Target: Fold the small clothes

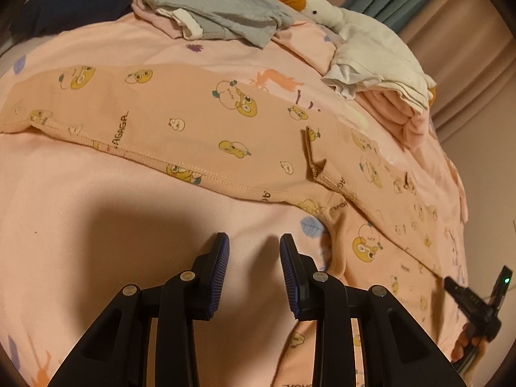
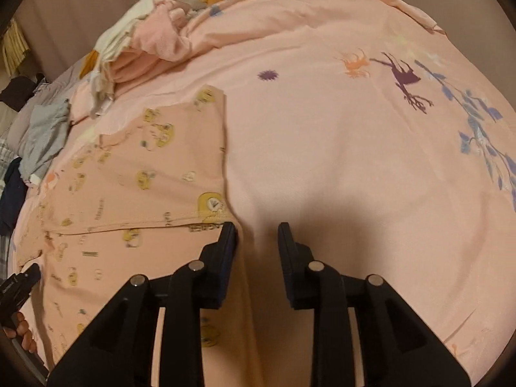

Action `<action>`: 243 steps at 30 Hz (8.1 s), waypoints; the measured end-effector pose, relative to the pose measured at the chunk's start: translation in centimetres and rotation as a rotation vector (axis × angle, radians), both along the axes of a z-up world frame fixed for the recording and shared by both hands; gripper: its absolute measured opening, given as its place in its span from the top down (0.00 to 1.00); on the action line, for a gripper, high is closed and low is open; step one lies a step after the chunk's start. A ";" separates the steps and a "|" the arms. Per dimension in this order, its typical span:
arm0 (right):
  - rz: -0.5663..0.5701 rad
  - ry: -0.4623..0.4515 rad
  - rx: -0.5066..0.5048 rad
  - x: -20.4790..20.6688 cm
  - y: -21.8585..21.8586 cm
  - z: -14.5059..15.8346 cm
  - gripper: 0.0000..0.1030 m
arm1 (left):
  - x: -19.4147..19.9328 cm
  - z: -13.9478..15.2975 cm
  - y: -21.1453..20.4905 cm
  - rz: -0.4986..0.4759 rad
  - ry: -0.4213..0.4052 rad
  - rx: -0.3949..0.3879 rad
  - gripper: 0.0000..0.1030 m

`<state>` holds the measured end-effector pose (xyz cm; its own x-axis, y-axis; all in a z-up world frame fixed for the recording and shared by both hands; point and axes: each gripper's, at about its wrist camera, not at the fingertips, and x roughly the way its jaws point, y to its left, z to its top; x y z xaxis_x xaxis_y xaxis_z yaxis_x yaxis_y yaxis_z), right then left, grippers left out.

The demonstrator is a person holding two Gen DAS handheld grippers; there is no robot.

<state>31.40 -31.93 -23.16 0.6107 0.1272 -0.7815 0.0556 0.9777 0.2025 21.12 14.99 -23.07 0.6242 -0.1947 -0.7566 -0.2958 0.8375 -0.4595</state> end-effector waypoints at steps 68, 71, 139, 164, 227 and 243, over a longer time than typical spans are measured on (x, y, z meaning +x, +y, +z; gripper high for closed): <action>0.174 -0.137 0.786 2.0 -5.8 -4.8 0.48 | 12.2 8.7 -19.8 -0.312 -0.069 0.037 0.73; 0.188 -0.133 0.792 2.1 -6.1 -4.9 0.45 | 10.9 8.9 -19.7 -0.283 -0.097 0.067 0.70; 0.113 -0.183 0.271 4.7 1.5 5.9 0.44 | 1.0 8.8 -10.7 0.043 -0.237 0.502 0.44; 0.193 -0.038 0.278 4.5 0.5 1.9 0.80 | 5.6 2.7 -10.3 -0.116 0.004 0.459 0.41; 0.223 0.027 0.636 -19.4 -3.3 -4.7 0.95 | -17.5 -0.8 -7.7 -0.200 0.027 -0.164 0.93; 0.091 0.141 0.422 -21.7 -6.9 -4.6 0.84 | -22.1 2.1 -5.2 -0.159 0.043 0.041 0.93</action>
<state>9.71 -38.79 -27.80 0.4734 0.5009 -0.7246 0.0290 0.8133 0.5811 -0.94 9.79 -21.01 0.5546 -0.2573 -0.7913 -0.1764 0.8930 -0.4140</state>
